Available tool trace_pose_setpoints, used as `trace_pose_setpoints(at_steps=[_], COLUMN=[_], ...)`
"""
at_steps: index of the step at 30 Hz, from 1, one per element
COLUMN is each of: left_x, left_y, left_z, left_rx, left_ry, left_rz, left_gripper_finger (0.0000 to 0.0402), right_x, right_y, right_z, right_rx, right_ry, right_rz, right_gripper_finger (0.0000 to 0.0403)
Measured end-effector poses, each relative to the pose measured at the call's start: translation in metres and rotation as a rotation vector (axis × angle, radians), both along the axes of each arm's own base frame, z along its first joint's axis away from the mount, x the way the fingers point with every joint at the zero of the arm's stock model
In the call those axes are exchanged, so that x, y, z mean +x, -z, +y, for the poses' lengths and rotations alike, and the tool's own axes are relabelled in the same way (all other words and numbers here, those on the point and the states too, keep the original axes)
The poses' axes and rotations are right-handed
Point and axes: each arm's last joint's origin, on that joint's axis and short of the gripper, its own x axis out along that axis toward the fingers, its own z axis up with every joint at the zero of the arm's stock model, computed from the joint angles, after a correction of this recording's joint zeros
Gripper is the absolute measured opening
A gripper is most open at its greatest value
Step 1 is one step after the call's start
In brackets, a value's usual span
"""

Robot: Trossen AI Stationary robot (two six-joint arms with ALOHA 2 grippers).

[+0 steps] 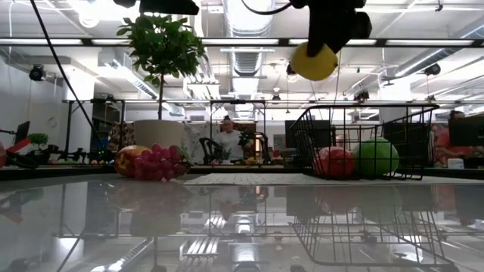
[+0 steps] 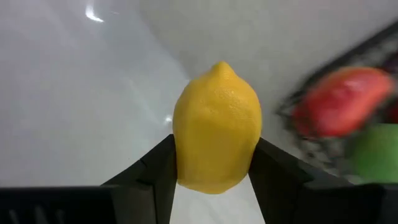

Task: Build produce basket
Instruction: Put the yellow lemon into the wire basket

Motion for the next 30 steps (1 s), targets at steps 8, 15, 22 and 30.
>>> trace_pose_setpoints(at_steps=[8, 15, 22, 30], left_x=[0.000, 0.000, 0.000, 0.000], left_y=[0.000, 0.000, 0.000, 0.000], left_z=[0.000, 0.000, 0.000, 0.000], left_rx=[0.000, 0.000, 0.000, 0.000], left_ry=[0.000, 0.000, 0.000, 0.000], left_rz=[0.000, 0.000, 0.000, 0.000], left_gripper_finger=[0.0290, 0.0290, 0.0290, 0.0290], right_x=[-0.008, -0.014, -0.030, -0.034], right_y=[-0.004, -0.004, -0.004, 0.002], right_z=[-0.045, -0.084, -0.119, -0.146], right_rx=[-0.072, -0.077, -0.150, -0.199], right_ry=[0.060, 0.054, -0.346, -0.851], right_rz=[0.134, 0.213, 0.409, 0.453], right_gripper_finger=[0.0162, 0.0162, 0.0162, 0.0149])
